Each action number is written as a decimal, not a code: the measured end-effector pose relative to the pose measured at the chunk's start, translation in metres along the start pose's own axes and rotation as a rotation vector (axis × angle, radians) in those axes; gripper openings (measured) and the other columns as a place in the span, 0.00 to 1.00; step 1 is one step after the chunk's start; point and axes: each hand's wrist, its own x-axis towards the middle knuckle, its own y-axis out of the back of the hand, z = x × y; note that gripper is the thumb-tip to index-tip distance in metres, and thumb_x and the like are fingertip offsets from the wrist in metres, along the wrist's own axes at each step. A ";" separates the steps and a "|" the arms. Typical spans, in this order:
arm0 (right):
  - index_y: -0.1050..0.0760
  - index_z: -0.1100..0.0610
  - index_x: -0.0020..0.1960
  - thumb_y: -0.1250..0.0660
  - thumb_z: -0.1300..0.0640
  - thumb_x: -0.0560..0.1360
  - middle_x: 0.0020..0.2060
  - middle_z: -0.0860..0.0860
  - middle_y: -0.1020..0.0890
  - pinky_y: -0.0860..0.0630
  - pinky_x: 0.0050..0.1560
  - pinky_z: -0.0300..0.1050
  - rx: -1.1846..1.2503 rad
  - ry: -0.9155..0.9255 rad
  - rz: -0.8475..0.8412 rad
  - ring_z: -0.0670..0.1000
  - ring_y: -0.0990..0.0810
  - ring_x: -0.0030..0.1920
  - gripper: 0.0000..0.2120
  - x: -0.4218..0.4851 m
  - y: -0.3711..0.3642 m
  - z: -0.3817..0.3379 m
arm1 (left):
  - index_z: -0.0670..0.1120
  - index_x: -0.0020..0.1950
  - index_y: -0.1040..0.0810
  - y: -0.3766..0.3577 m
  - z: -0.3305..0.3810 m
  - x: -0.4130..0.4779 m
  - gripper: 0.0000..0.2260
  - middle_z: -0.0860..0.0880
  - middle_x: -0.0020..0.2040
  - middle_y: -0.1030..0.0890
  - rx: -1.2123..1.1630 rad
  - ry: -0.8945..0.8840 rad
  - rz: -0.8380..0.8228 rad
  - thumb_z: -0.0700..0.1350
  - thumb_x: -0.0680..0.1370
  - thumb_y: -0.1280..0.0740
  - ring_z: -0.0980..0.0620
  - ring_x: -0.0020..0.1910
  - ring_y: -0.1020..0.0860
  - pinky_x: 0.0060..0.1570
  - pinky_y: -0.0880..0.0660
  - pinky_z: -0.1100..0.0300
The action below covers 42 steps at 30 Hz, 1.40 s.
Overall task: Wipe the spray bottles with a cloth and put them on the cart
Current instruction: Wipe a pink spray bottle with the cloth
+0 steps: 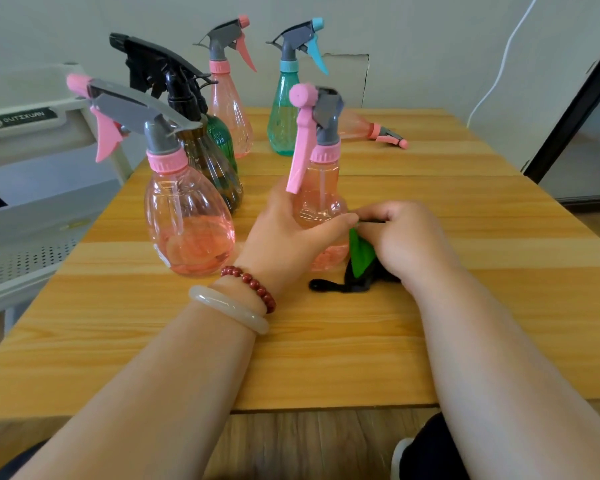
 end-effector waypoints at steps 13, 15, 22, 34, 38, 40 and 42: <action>0.19 0.43 0.48 0.32 0.58 0.78 0.42 0.45 0.16 0.26 0.37 0.33 0.015 -0.036 0.010 0.42 0.20 0.39 0.09 0.003 -0.004 0.001 | 0.53 0.65 0.25 0.005 0.003 0.000 0.22 0.57 0.59 0.20 0.058 -0.056 0.091 0.51 0.73 0.24 0.60 0.56 0.22 0.59 0.25 0.64; 0.18 0.45 0.52 0.32 0.58 0.78 0.41 0.45 0.17 0.28 0.36 0.30 -0.032 -0.050 0.005 0.40 0.22 0.38 0.09 0.004 -0.004 0.003 | 0.53 0.68 0.27 0.005 0.002 0.001 0.23 0.58 0.59 0.20 0.048 -0.045 0.090 0.50 0.74 0.26 0.60 0.57 0.22 0.59 0.26 0.61; 0.20 0.39 0.44 0.31 0.61 0.77 0.45 0.39 0.16 0.22 0.54 0.41 0.331 0.260 0.195 0.41 0.18 0.51 0.15 -0.003 -0.009 -0.009 | 0.54 0.68 0.32 -0.003 -0.002 0.000 0.31 0.54 0.63 0.26 0.075 -0.039 0.087 0.59 0.69 0.25 0.55 0.63 0.26 0.66 0.28 0.54; 0.18 0.42 0.43 0.29 0.60 0.76 0.45 0.41 0.15 0.22 0.51 0.39 0.267 0.093 0.136 0.44 0.17 0.49 0.12 0.002 -0.005 -0.003 | 0.52 0.70 0.32 0.007 -0.002 0.005 0.34 0.56 0.62 0.22 0.086 -0.011 0.012 0.56 0.67 0.24 0.56 0.59 0.22 0.64 0.26 0.54; 0.20 0.38 0.43 0.31 0.61 0.77 0.45 0.36 0.16 0.23 0.58 0.41 0.281 0.250 0.164 0.40 0.19 0.53 0.16 -0.001 -0.008 -0.010 | 0.50 0.69 0.30 0.002 0.000 0.002 0.31 0.58 0.58 0.23 0.082 -0.039 0.015 0.53 0.70 0.22 0.64 0.54 0.24 0.52 0.31 0.78; 0.19 0.40 0.46 0.32 0.60 0.78 0.44 0.36 0.18 0.23 0.50 0.33 0.177 0.172 0.149 0.38 0.19 0.49 0.14 0.000 -0.007 -0.008 | 0.51 0.69 0.29 0.001 0.000 0.002 0.31 0.56 0.61 0.26 0.118 -0.040 0.025 0.54 0.70 0.23 0.62 0.56 0.26 0.48 0.34 0.83; 0.17 0.44 0.53 0.33 0.58 0.79 0.43 0.40 0.19 0.28 0.38 0.27 0.064 0.049 0.085 0.36 0.21 0.43 0.10 0.002 -0.004 -0.005 | 0.52 0.68 0.28 0.002 0.001 0.002 0.30 0.53 0.63 0.29 0.141 -0.031 0.032 0.57 0.69 0.24 0.61 0.55 0.28 0.46 0.35 0.84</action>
